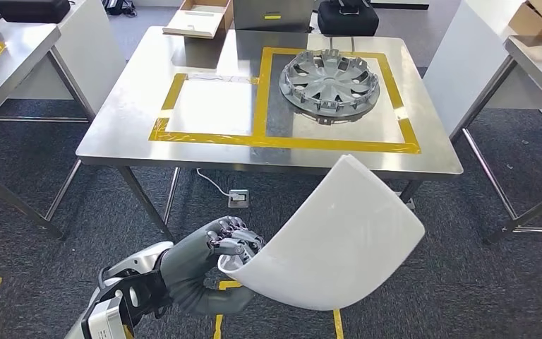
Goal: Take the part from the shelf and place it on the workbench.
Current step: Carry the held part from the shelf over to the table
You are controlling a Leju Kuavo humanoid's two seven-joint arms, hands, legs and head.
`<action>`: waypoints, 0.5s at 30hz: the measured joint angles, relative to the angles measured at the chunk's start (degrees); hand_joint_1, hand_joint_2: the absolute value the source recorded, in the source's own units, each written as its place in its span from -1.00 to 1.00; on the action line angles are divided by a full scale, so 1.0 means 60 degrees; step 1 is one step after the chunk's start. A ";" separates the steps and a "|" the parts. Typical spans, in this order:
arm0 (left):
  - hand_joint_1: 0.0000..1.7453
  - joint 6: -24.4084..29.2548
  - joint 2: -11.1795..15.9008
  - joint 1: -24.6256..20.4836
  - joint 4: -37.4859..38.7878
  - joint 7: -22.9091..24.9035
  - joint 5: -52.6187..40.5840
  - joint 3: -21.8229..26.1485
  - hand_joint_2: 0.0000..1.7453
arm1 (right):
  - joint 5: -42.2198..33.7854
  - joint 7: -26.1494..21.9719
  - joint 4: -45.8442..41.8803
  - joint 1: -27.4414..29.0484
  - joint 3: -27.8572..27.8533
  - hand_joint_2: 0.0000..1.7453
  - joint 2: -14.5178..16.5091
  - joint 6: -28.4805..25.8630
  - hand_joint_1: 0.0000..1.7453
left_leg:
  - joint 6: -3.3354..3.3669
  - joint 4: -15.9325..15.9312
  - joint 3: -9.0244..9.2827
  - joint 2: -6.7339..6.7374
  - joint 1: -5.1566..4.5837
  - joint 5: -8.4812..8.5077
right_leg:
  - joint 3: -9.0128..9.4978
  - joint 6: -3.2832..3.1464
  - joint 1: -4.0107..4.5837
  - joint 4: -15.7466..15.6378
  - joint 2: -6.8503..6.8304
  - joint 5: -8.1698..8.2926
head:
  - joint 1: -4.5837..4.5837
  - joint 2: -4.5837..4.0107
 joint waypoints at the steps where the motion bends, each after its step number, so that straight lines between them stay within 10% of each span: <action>1: 1.00 -0.0002 0.0001 0.0007 0.0015 -0.0001 0.0000 -0.0001 1.00 | 0.0000 -0.0001 0.0000 0.0018 0.0000 -1.00 0.0001 0.0000 -1.00 | -0.0027 0.0014 0.0178 -0.0009 -0.0012 -0.0163 | 0.0005 -0.0049 0.0023 -0.0544 -0.0010 0.0686 | 0.0010 0.0000; 4: 1.00 -0.0004 0.0001 0.0052 0.0049 -0.0001 -0.0004 0.0000 1.00 | 0.0000 0.0001 0.0000 0.0103 0.0000 -1.00 0.0005 0.0002 -1.00 | -0.0195 0.0055 0.0650 -0.0061 -0.0062 -0.0567 | 0.0209 -0.0190 0.0085 -0.1198 -0.0026 0.1779 | 0.0038 0.0000; 8: 1.00 -0.0005 -0.0007 0.0001 -0.0018 -0.0023 -0.0014 0.0008 1.00 | 0.0006 -0.0016 -0.0001 -0.0002 0.0000 -1.00 0.0011 0.0002 -1.00 | -0.0422 0.1569 0.0112 -0.0025 -0.0060 -0.0171 | 0.0811 -0.0441 0.0026 -0.1252 0.0009 0.1552 | -0.0013 0.0000; 11: 1.00 -0.0005 0.0001 0.0080 -0.0033 -0.0034 -0.0037 0.0015 1.00 | 0.0027 -0.0019 -0.0002 -0.0030 0.0003 -1.00 0.0011 0.0008 -1.00 | -0.0474 0.2855 -0.1138 -0.0001 -0.0035 -0.0925 | 0.1167 -0.0507 0.0019 -0.1268 0.0023 0.1180 | -0.0091 0.0000; 13: 1.00 -0.0005 0.0008 0.0138 -0.0032 -0.0040 -0.0067 0.0027 1.00 | 0.0038 -0.0015 0.0000 -0.0012 0.0003 -1.00 0.0011 0.0019 -1.00 | -0.0429 0.2744 -0.1658 0.0001 -0.0039 -0.1625 | 0.1495 -0.0514 0.0025 -0.1269 0.0042 0.0885 | -0.0108 0.0000; 15: 1.00 -0.0005 0.0019 0.0182 -0.0031 -0.0048 -0.0101 0.0040 1.00 | 0.0040 -0.0014 0.0000 -0.0001 0.0002 -1.00 0.0013 0.0037 -1.00 | -0.0315 0.1967 -0.1876 0.0004 -0.0064 -0.1166 | 0.1846 -0.0499 0.0027 -0.1278 0.0059 0.0570 | -0.0122 0.0000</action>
